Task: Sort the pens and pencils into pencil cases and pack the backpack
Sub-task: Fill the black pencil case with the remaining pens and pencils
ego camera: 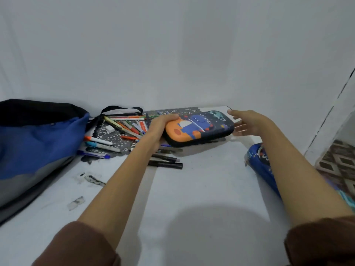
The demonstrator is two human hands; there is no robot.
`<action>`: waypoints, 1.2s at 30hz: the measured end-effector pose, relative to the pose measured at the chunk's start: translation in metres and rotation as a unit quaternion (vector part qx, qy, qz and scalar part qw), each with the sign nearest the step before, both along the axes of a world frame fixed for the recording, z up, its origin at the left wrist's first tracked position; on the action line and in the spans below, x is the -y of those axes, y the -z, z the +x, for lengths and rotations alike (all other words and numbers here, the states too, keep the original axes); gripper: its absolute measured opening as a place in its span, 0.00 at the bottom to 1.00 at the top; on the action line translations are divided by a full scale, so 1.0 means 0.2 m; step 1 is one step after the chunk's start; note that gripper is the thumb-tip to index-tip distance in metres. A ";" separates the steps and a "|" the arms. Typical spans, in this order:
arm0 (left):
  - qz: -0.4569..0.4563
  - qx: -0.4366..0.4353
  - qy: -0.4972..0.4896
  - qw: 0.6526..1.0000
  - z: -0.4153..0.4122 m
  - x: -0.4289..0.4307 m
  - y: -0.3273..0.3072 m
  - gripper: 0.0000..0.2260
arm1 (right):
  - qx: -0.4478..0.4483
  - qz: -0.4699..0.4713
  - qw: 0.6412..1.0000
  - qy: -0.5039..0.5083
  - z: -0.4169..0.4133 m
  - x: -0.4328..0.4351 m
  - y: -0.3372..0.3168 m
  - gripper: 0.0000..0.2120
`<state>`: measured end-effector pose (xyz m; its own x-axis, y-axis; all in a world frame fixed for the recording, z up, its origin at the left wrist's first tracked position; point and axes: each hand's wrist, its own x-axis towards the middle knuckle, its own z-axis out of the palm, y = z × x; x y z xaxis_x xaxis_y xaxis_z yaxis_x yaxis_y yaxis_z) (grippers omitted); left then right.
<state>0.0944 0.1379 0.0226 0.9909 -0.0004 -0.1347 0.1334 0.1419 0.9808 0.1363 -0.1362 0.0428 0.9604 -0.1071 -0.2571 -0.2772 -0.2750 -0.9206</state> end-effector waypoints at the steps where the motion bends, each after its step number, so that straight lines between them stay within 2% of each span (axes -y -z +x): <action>1: 0.007 0.001 0.010 1.000 -0.03 -0.08 -0.01 0.05 | -0.003 0.019 0.999 -0.025 -0.02 -0.04 -0.01 0.23; 4: 0.030 0.001 0.032 0.999 -0.16 -0.29 -0.04 0.06 | -0.027 0.033 0.991 -0.129 -0.10 -0.20 -0.01 0.16; 7: 0.030 -0.013 0.042 0.999 -0.30 -0.47 -0.04 0.08 | -0.032 0.027 0.977 -0.209 -0.18 -0.37 0.00 0.14; 10: 0.020 -0.033 0.022 0.999 -0.46 -0.62 -0.01 0.08 | -0.029 0.018 0.967 -0.253 -0.27 -0.52 0.03 0.12; 15: -0.006 -0.087 0.008 0.996 -0.69 -0.79 0.14 0.13 | -0.064 -0.005 0.945 -0.320 -0.36 -0.70 0.15 0.17; 19: -0.015 -0.064 0.015 0.998 -0.74 -0.84 0.20 0.17 | -0.049 -0.007 0.936 -0.349 -0.39 -0.73 0.17 0.12; 21: 0.024 -0.009 0.009 1.000 -0.75 -0.84 0.20 0.19 | 0.000 -0.050 0.931 -0.363 -0.41 -0.72 0.16 0.10; 23: 0.077 0.046 -0.006 0.996 -0.74 -0.85 0.21 0.22 | 0.049 -0.078 0.924 -0.372 -0.43 -0.71 0.18 0.15; 27: 0.167 0.088 0.007 0.982 -0.73 -0.85 0.21 0.12 | 0.141 -0.136 0.906 -0.376 -0.45 -0.72 0.21 0.18; 29: 0.221 0.105 0.020 0.969 -0.71 -0.85 0.21 0.07 | 0.177 -0.174 0.901 -0.357 -0.44 -0.74 0.22 0.14; 32: 0.291 0.125 0.019 0.948 -0.68 -0.82 0.20 0.11 | 0.230 -0.214 0.886 -0.342 -0.43 -0.75 0.23 0.06; 36: 0.403 0.152 0.052 0.901 -0.63 -0.76 0.18 0.06 | 0.259 -0.209 0.886 -0.323 -0.42 -0.74 0.25 0.05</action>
<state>-0.0311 0.2905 -0.0129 0.9824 -0.1191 0.1438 -0.1867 -0.6305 0.7534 0.0518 0.0112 -0.0073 0.8333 0.5265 0.1684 0.4926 -0.5690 -0.6585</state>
